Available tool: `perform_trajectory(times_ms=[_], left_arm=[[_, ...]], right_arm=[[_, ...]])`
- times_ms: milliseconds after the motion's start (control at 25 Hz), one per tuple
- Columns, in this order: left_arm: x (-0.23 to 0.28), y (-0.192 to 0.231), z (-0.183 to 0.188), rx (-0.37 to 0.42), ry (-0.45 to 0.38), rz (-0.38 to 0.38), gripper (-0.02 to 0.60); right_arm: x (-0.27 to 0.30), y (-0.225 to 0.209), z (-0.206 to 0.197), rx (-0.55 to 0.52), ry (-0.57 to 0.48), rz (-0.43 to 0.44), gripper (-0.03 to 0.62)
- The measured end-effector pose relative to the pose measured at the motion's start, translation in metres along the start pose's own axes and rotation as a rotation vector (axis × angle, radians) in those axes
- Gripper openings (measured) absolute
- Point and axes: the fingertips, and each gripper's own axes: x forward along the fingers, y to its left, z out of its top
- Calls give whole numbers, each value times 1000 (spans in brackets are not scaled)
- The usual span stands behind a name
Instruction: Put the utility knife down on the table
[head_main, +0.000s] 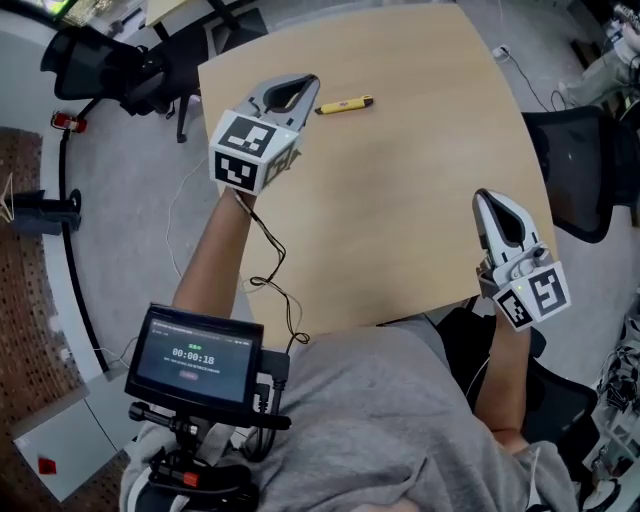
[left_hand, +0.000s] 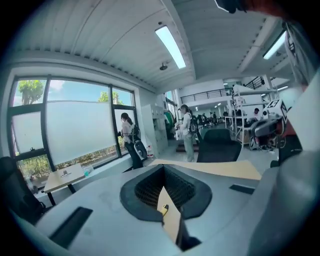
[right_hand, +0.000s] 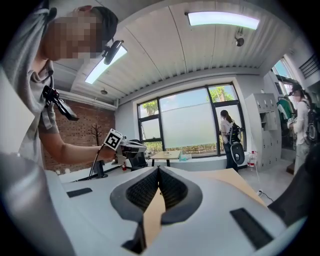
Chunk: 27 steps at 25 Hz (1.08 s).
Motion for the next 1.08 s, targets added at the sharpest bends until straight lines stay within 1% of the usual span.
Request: perform_trajectory(times_ms=[200,240,320,440,560,680,880,1080], left_arm=[[-68,9,47,-184,-190,-12,5],[-81,11,53,-201,-215,-9,5],[-106,15,62,-207,-253,3,5],[-142,17,61,-212,-293,17,5],[-175,20,46,-203,-301,32,5],[-206,26,24,-192,-287,77,5],[-263,31,-11,-281,-279,134,5],[-293,18,-50,-341,-241,193,5]], right_arm=[[2,33,20,-18,-17,21,9],[2,40,24,-26,-20,24,9],[3,52,30,-39,-30,29,8],[7,73,35,-59,-47,33,8],[14,94,36,-76,-59,34,8],[19,108,36,-87,-66,31,9],[19,134,43,-86,-71,39,8],[21,143,36,-72,-67,66,8]])
